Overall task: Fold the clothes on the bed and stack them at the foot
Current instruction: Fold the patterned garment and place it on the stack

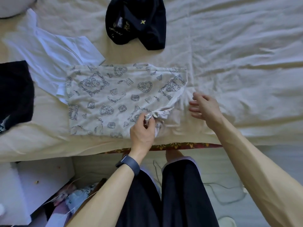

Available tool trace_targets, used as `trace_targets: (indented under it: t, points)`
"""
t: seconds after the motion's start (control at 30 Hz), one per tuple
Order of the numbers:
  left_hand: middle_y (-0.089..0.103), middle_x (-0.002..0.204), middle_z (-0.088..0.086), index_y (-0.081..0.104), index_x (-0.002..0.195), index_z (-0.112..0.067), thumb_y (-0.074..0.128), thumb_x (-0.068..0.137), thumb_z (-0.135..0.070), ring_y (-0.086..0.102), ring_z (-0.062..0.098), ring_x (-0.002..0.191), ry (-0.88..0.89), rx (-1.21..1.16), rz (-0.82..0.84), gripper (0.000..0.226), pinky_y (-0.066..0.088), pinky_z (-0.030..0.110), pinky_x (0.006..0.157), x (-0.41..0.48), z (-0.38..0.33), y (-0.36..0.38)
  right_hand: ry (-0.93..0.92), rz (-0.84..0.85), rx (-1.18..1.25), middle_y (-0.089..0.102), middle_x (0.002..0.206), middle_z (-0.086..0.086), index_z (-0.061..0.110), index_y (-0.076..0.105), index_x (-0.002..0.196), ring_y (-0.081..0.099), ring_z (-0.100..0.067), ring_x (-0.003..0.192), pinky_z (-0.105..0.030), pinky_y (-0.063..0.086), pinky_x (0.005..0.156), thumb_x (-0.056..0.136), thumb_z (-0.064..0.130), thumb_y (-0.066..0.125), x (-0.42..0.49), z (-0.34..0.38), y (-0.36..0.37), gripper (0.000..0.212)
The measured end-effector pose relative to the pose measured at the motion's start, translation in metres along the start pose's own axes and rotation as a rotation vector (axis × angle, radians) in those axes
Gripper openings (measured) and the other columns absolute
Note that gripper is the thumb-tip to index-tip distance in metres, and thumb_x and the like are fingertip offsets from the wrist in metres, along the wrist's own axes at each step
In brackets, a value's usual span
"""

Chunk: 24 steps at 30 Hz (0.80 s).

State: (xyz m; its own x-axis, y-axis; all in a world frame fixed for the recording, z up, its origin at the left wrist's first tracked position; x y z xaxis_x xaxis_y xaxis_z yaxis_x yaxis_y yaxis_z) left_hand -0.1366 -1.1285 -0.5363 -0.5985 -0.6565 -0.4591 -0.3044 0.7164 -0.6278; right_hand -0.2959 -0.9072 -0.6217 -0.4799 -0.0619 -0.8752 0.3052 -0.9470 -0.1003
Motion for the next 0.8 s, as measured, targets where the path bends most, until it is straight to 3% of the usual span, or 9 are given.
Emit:
trace_targets:
  t: [0.07,0.13,0.23,0.33,0.4,0.5,0.57,0.67,0.8]
  points:
    - [0.060,0.064,-0.026,0.064,0.104,-0.025,0.051,0.091,-0.040,0.052,-0.003,0.056,-0.045,-0.026,-0.027,0.024,0.038,0.014,0.054,0.001,0.008,-0.020,0.046,0.146,-0.044,0.065,0.090,-0.004,0.015,0.061,0.100,0.065,-0.016,0.070,-0.026,0.054,0.057,0.096,0.048,0.065,-0.008,0.004,0.029,0.033]
    - [0.062,0.066,-0.024,0.063,0.104,-0.033,0.053,0.091,-0.042,0.055,0.001,0.056,-0.031,-0.027,-0.016,0.019,0.043,0.023,0.057,-0.001,0.007,-0.030,0.067,0.206,-0.105,0.067,0.098,-0.005,0.015,0.064,0.106,0.069,-0.020,0.081,-0.030,0.058,0.063,0.093,0.056,0.065,-0.010,0.014,0.054,0.042]
    - [0.065,0.077,-0.020,0.065,0.103,-0.033,0.055,0.091,-0.042,0.059,0.007,0.063,0.036,-0.026,-0.009,0.018,0.046,0.029,0.060,-0.004,0.001,-0.038,0.011,0.216,-0.127,0.061,0.087,-0.005,0.016,0.064,0.101,0.061,-0.021,0.073,-0.033,0.054,0.063,0.093,0.053,0.066,-0.005,0.041,0.086,0.039]
    - [0.064,0.074,-0.019,0.064,0.105,-0.034,0.053,0.090,-0.043,0.058,0.006,0.063,0.077,0.009,0.009,0.021,0.042,0.022,0.057,-0.007,-0.004,-0.040,-0.061,0.106,-0.129,0.069,0.081,-0.002,0.016,0.061,0.098,0.069,-0.015,0.058,-0.030,0.058,0.054,0.095,0.036,0.069,0.011,0.068,0.098,0.021]
    - [0.063,0.072,-0.022,0.064,0.104,-0.034,0.053,0.089,-0.043,0.057,0.003,0.062,0.077,-0.013,-0.005,0.020,0.039,0.015,0.054,-0.008,-0.002,-0.045,-0.076,0.074,-0.174,0.070,0.083,-0.003,0.018,0.063,0.102,0.070,-0.015,0.058,-0.029,0.059,0.051,0.095,0.025,0.068,0.022,0.079,0.102,0.011]
    - [0.064,0.070,-0.020,0.064,0.095,-0.033,0.054,0.091,-0.040,0.057,0.005,0.058,0.061,-0.065,-0.039,0.012,0.038,0.016,0.049,-0.004,0.008,-0.058,-0.030,0.081,-0.295,0.069,0.081,-0.006,0.016,0.062,0.105,0.068,-0.017,0.060,-0.028,0.061,0.053,0.095,0.018,0.069,0.030,0.080,0.112,0.012]
    - [0.064,0.069,-0.017,0.063,0.094,-0.032,0.054,0.092,-0.040,0.057,0.007,0.056,0.035,-0.097,-0.041,0.012,0.038,0.018,0.049,0.001,0.019,-0.066,-0.018,0.043,-0.337,0.064,0.070,-0.007,0.012,0.063,0.092,0.062,-0.014,0.052,-0.025,0.059,0.049,0.094,0.010,0.071,0.031,0.081,0.115,0.008]
    - [0.064,0.067,-0.019,0.064,0.091,-0.030,0.055,0.093,-0.037,0.056,0.005,0.055,0.004,-0.149,-0.047,0.012,0.036,0.014,0.049,0.007,0.034,-0.080,-0.090,-0.064,-0.341,0.055,0.056,-0.006,0.008,0.059,0.070,0.054,-0.007,0.036,-0.021,0.054,0.044,0.092,0.003,0.065,0.027,0.093,0.120,0.024]
    - [0.055,0.054,-0.017,0.057,0.080,-0.033,0.056,0.094,-0.028,0.046,0.004,0.047,-0.090,-0.282,-0.150,0.014,0.032,0.014,0.046,0.017,0.066,-0.116,-0.212,-0.124,-0.277,0.061,0.072,-0.009,0.010,0.063,0.075,0.061,-0.014,0.053,-0.025,0.057,0.055,0.085,0.010,0.063,0.005,0.117,0.163,0.010]
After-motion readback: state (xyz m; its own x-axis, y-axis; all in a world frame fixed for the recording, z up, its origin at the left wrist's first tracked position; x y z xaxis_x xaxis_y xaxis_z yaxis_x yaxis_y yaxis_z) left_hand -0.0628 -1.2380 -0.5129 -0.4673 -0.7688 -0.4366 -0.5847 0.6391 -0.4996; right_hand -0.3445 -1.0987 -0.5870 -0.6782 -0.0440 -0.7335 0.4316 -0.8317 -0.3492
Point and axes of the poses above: each hand's wrist, its own x-axis towards the middle knuckle, its own y-axis out of the palm, z = x × y, the point moved 10 cm from there along x, towards the middle knuckle
